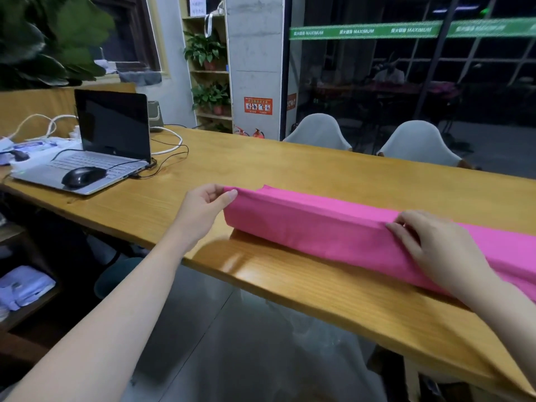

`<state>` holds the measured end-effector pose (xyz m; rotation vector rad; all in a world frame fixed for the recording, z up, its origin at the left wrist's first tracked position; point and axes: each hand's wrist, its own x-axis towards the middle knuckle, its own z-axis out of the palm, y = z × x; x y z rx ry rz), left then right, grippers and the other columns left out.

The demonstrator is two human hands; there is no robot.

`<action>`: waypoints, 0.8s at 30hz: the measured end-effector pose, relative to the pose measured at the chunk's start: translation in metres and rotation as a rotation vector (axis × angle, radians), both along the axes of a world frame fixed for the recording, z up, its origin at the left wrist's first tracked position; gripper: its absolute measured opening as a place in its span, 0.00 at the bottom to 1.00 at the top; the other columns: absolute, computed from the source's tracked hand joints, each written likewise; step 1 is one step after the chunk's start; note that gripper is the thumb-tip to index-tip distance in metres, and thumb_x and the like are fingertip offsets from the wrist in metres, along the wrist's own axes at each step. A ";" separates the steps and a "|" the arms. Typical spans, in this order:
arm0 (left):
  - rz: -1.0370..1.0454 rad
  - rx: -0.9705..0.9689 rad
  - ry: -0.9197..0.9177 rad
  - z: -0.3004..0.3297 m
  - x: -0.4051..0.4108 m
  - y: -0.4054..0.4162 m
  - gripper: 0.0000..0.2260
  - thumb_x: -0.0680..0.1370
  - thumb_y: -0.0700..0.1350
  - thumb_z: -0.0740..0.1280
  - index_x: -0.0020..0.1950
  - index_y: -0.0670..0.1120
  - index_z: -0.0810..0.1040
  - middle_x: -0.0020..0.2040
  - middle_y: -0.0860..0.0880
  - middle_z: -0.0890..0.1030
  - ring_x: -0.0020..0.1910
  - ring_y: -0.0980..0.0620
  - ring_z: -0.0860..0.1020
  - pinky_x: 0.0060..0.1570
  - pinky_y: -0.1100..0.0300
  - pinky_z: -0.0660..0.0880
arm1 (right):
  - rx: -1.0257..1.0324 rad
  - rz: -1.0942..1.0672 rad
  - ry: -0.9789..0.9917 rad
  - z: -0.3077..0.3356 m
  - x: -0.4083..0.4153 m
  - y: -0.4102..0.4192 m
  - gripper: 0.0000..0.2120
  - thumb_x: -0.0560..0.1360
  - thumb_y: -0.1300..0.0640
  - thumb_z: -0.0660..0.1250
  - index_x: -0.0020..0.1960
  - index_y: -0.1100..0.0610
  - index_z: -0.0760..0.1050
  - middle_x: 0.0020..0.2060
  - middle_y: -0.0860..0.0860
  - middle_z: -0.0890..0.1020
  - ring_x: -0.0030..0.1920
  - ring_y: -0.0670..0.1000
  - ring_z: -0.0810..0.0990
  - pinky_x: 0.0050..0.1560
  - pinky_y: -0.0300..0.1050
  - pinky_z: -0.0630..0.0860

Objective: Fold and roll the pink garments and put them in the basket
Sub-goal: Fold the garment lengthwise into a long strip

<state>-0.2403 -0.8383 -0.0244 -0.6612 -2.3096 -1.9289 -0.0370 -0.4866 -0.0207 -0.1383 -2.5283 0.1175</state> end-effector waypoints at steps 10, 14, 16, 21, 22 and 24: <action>0.236 -0.398 -0.088 -0.010 -0.120 0.082 0.15 0.80 0.48 0.70 0.37 0.42 0.75 0.31 0.46 0.72 0.35 0.48 0.70 0.36 0.54 0.63 | -0.167 0.046 -0.276 0.009 -0.119 0.085 0.14 0.80 0.39 0.63 0.40 0.46 0.75 0.37 0.42 0.80 0.40 0.50 0.78 0.42 0.54 0.77; 0.374 -0.614 -0.031 -0.036 -0.127 0.110 0.14 0.81 0.49 0.67 0.38 0.43 0.77 0.37 0.41 0.80 0.42 0.40 0.79 0.43 0.50 0.72 | -0.168 0.049 -0.341 -0.025 -0.142 0.099 0.17 0.80 0.37 0.61 0.41 0.47 0.73 0.39 0.44 0.80 0.43 0.52 0.78 0.41 0.51 0.74; 0.475 -0.734 0.078 -0.045 -0.123 0.116 0.12 0.81 0.52 0.66 0.45 0.45 0.80 0.47 0.40 0.83 0.52 0.37 0.81 0.47 0.50 0.74 | -0.198 0.050 -0.289 -0.039 -0.144 0.104 0.17 0.80 0.36 0.61 0.41 0.47 0.73 0.37 0.44 0.80 0.41 0.51 0.77 0.40 0.50 0.71; 0.470 -0.744 0.154 -0.051 -0.129 0.115 0.12 0.80 0.54 0.66 0.47 0.47 0.79 0.49 0.44 0.85 0.53 0.38 0.81 0.50 0.49 0.76 | -0.218 0.082 -0.246 -0.049 -0.148 0.113 0.19 0.78 0.34 0.61 0.41 0.48 0.75 0.35 0.44 0.80 0.39 0.51 0.78 0.41 0.51 0.75; 0.469 -0.731 0.153 -0.052 -0.126 0.112 0.11 0.80 0.55 0.66 0.46 0.48 0.79 0.49 0.44 0.85 0.53 0.38 0.81 0.49 0.50 0.76 | -0.219 0.074 -0.240 -0.050 -0.147 0.112 0.18 0.78 0.34 0.61 0.41 0.48 0.75 0.35 0.43 0.80 0.39 0.51 0.78 0.42 0.52 0.76; 0.469 -0.715 0.151 -0.052 -0.120 0.107 0.12 0.80 0.55 0.67 0.43 0.49 0.76 0.46 0.45 0.85 0.51 0.38 0.81 0.46 0.50 0.74 | -0.232 0.060 -0.233 -0.051 -0.143 0.108 0.17 0.78 0.35 0.63 0.41 0.47 0.75 0.36 0.43 0.80 0.40 0.52 0.79 0.43 0.52 0.76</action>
